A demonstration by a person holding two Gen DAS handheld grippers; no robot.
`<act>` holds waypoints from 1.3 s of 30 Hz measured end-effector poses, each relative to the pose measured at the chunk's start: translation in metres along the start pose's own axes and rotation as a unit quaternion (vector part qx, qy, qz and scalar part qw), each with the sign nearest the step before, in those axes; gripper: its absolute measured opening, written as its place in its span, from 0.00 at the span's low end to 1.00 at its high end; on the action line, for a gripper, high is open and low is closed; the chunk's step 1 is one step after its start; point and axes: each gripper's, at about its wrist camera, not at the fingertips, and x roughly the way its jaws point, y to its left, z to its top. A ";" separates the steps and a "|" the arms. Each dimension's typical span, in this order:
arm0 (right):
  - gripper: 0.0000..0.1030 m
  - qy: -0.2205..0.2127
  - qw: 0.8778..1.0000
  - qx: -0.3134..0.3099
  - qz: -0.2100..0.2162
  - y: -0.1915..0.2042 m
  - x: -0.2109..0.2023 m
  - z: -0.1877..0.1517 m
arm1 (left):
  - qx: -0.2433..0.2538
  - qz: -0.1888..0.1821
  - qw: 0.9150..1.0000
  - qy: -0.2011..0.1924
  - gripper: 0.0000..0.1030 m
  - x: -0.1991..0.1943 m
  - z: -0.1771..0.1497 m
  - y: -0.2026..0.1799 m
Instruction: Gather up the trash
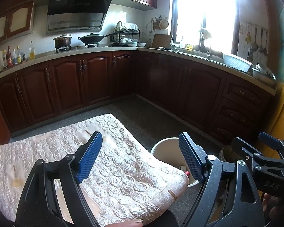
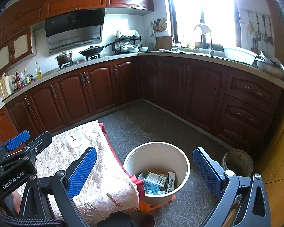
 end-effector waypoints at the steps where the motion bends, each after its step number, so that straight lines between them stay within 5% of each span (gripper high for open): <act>1: 0.98 0.000 1.000 0.000 0.000 0.000 0.000 0.000 | 0.000 0.001 1.000 0.000 0.80 0.000 0.000 0.000; 39: 0.98 -0.010 1.000 0.002 0.002 -0.002 -0.004 0.007 | 0.003 0.006 1.000 -0.003 0.80 0.001 0.000 0.000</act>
